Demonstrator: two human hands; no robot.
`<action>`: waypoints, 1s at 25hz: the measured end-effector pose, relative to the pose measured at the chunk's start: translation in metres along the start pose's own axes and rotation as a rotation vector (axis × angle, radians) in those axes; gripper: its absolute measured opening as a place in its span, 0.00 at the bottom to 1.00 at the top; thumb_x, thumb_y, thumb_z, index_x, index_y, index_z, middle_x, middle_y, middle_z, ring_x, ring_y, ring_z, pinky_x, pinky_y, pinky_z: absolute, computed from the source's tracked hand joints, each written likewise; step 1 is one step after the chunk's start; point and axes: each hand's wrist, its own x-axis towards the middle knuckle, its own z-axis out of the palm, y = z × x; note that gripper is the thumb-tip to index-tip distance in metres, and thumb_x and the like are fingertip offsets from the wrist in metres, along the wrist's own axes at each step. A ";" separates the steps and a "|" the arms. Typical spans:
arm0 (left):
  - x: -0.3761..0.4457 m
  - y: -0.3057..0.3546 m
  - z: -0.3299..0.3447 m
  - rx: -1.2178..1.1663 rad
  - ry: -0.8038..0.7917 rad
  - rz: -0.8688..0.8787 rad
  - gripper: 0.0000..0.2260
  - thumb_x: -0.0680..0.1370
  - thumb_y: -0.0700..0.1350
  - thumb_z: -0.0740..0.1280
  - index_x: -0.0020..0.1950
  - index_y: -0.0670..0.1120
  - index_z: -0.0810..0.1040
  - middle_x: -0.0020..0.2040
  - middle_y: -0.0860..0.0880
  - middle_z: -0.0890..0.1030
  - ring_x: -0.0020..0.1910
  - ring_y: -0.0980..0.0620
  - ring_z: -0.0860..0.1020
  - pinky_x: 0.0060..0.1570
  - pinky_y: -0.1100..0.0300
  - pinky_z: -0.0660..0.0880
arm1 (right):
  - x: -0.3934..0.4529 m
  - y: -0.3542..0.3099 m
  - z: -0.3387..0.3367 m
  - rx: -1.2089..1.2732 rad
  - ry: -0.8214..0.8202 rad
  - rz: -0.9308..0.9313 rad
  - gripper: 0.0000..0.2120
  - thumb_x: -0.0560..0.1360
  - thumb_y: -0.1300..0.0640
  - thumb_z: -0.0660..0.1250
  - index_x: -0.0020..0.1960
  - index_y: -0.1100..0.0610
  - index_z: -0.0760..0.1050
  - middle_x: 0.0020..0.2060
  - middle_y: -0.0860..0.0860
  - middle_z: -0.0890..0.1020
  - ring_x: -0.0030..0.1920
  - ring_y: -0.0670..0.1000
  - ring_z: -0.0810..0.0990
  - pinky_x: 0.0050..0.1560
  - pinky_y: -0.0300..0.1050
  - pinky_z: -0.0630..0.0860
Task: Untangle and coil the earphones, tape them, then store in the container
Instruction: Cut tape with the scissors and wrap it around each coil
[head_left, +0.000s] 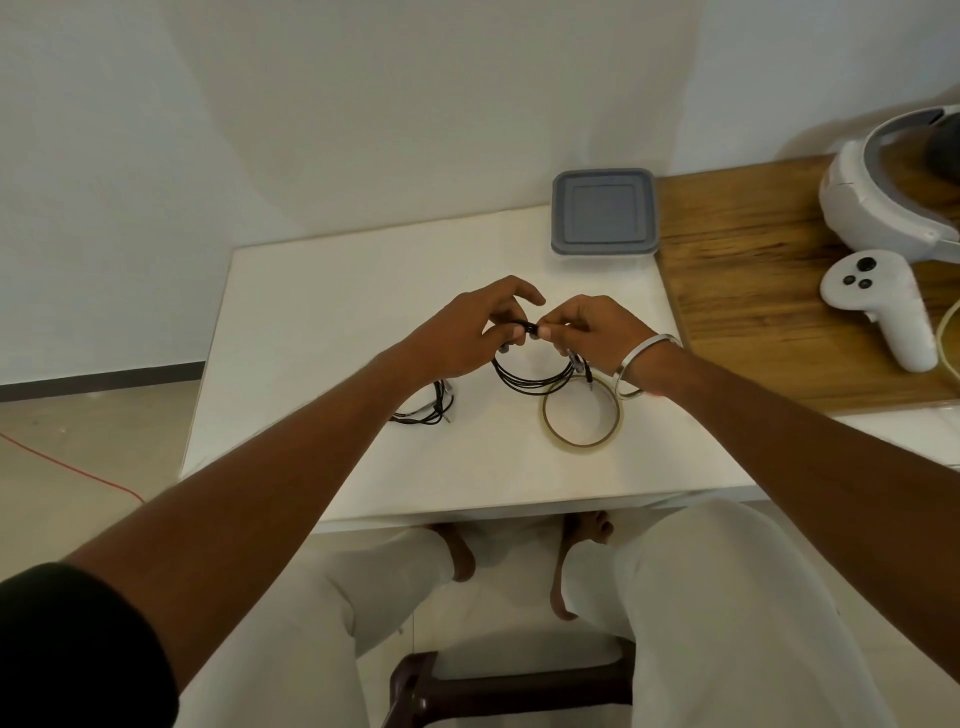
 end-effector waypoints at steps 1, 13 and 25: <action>0.000 0.000 0.001 0.000 0.005 0.001 0.14 0.80 0.37 0.62 0.65 0.46 0.71 0.45 0.48 0.83 0.41 0.54 0.80 0.48 0.66 0.76 | 0.000 0.000 -0.001 -0.012 -0.027 -0.002 0.08 0.78 0.55 0.63 0.51 0.57 0.79 0.37 0.52 0.77 0.37 0.49 0.75 0.38 0.37 0.72; 0.000 0.002 0.004 -0.050 0.066 -0.082 0.13 0.80 0.38 0.64 0.63 0.47 0.74 0.43 0.51 0.84 0.38 0.60 0.81 0.46 0.73 0.74 | -0.003 -0.002 0.003 0.044 -0.123 0.014 0.11 0.74 0.57 0.68 0.56 0.58 0.76 0.38 0.49 0.77 0.39 0.48 0.76 0.45 0.41 0.73; 0.001 0.000 0.004 -0.151 0.076 -0.155 0.13 0.80 0.38 0.64 0.64 0.46 0.74 0.41 0.51 0.83 0.41 0.53 0.82 0.51 0.61 0.78 | 0.000 0.001 0.013 0.010 0.115 -0.087 0.10 0.74 0.54 0.68 0.52 0.59 0.80 0.44 0.51 0.76 0.40 0.47 0.73 0.47 0.43 0.72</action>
